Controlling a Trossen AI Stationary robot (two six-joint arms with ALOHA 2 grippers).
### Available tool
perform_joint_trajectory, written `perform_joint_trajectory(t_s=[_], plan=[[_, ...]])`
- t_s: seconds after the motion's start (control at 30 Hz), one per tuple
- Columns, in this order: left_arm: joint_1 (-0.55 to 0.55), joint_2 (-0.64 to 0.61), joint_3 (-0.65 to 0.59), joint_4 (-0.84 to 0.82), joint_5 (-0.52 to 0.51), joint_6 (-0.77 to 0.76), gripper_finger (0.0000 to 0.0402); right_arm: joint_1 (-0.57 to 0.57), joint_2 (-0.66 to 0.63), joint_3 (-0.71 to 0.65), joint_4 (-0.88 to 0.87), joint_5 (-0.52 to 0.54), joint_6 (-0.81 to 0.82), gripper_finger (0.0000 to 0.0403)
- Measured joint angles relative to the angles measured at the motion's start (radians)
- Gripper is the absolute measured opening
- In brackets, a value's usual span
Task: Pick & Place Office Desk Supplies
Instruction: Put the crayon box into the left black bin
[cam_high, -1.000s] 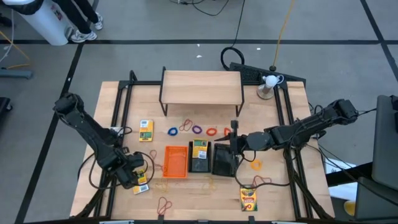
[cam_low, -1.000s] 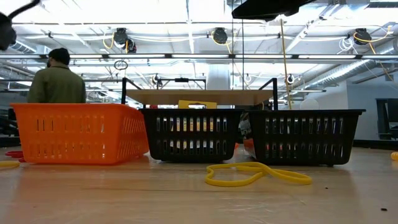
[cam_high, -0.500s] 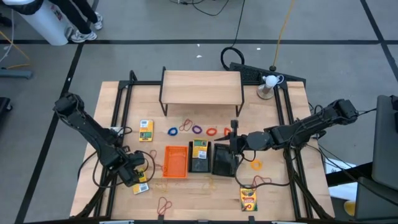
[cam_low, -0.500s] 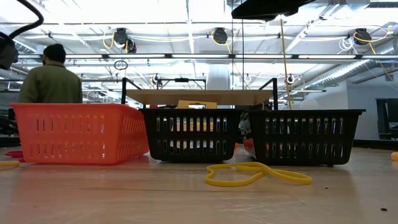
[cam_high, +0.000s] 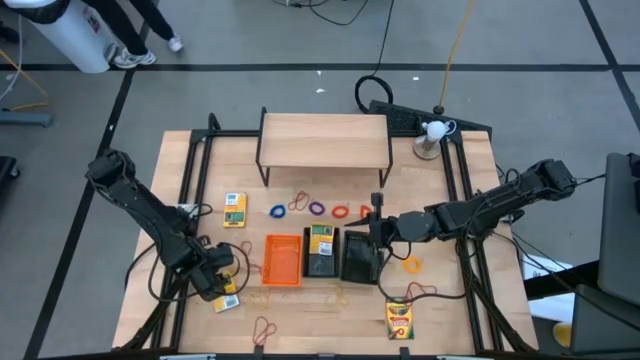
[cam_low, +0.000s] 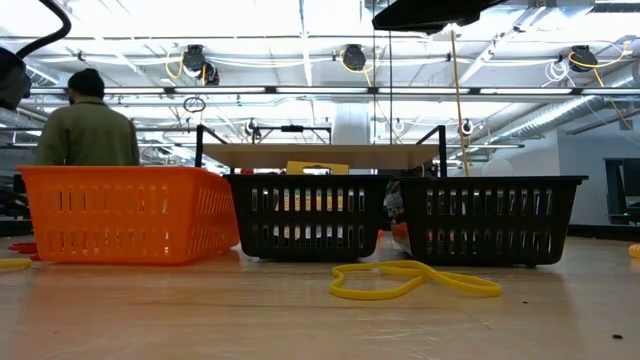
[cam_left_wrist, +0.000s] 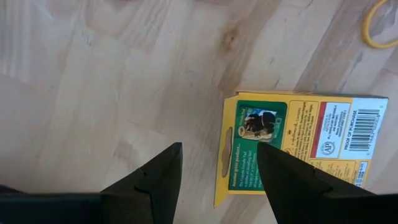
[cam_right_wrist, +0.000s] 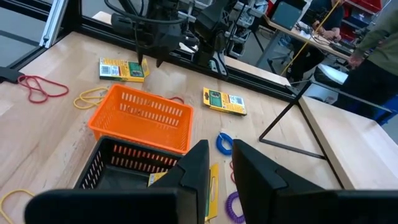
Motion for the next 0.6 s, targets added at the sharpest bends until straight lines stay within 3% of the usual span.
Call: perform_joint_trajectory(t_s=[0.6], plan=[[0.000, 0.000, 0.000, -0.044, 0.043, -0.040, 0.0207, 0.000, 0.000, 0.000, -0.001, 0.000, 0.000, 0.0059]])
